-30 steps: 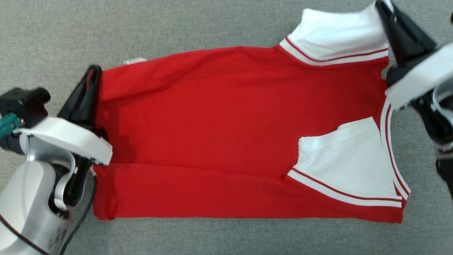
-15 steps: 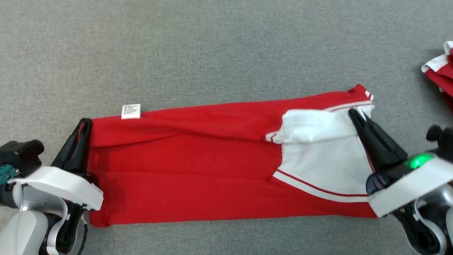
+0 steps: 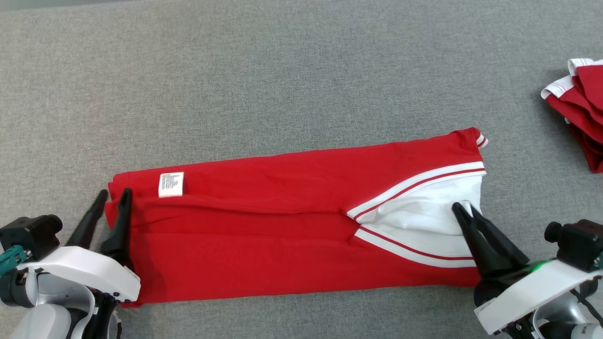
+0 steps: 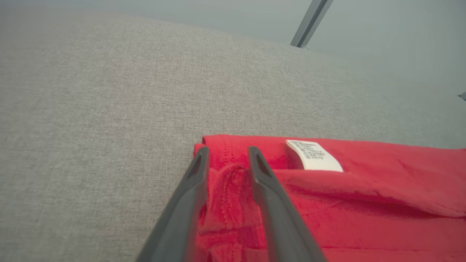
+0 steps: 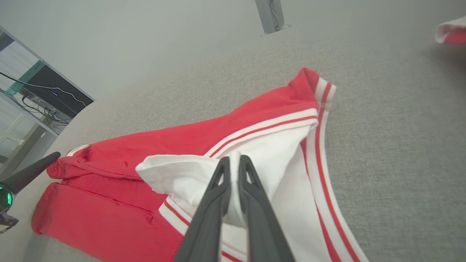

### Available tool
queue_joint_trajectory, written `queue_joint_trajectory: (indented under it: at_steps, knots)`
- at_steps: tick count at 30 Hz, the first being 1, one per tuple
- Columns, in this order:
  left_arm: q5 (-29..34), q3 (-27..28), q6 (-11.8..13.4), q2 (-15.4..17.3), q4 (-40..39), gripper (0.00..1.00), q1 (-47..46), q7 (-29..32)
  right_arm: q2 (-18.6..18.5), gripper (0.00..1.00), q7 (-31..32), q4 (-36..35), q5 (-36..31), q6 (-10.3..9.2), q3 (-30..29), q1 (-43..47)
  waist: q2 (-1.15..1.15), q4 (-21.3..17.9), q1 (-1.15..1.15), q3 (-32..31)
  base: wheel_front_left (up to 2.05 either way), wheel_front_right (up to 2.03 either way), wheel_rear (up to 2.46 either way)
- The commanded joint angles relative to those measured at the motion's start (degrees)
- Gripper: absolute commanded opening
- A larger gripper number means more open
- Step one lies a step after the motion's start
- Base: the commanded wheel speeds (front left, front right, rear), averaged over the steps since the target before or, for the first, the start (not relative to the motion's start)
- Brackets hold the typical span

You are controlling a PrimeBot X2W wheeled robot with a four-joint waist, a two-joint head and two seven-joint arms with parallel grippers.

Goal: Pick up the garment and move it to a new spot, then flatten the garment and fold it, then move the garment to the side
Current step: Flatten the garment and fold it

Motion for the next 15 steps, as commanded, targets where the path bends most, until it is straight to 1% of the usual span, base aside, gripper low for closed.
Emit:
queue_joint_trajectory:
  at_steps: [1, 5, 6, 9, 15]
  knots:
    - [0.05, 0.4, 0.0, -0.53, 0.58, 1.0, 0.06, -1.43, -0.3, 1.0, -1.9, 0.46, -0.89, 0.04, 0.16, 0.22, 0.0, 0.01, 0.0, -0.19, 0.0, 0.0, 0.0]
    - [1.48, 1.21, 0.46, -2.1, 1.23, 1.0, -0.01, -6.63, -0.98, 1.0, -7.42, 0.96, -3.16, 0.04, 0.8, -0.48, 0.0, 0.06, 0.0, -0.67, 0.0, 0.0, 0.0]
    - [1.49, 1.54, 0.34, -2.89, 1.08, 1.0, -0.27, -8.3, -1.12, 1.0, -8.87, 1.06, -3.56, 0.04, 0.99, -0.66, 0.0, 0.09, 0.0, -0.8, 0.0, 0.0, 0.0]
    - [2.72, 2.23, 0.3, -3.83, 0.39, 1.0, -1.27, -11.9, -1.8, 1.0, -12.72, 1.54, -4.94, 0.04, 0.71, -1.53, 0.0, 0.26, 0.0, -1.35, 0.0, 0.0, 0.0]
    - [6.26, 3.71, 1.48, -5.26, -2.85, 1.0, -2.58, -14.37, -2.59, 1.0, -17.32, 3.37, -6.19, 0.04, -1.63, -4.55, 0.0, 0.79, 0.0, -2.47, 0.0, 0.0, 0.0]
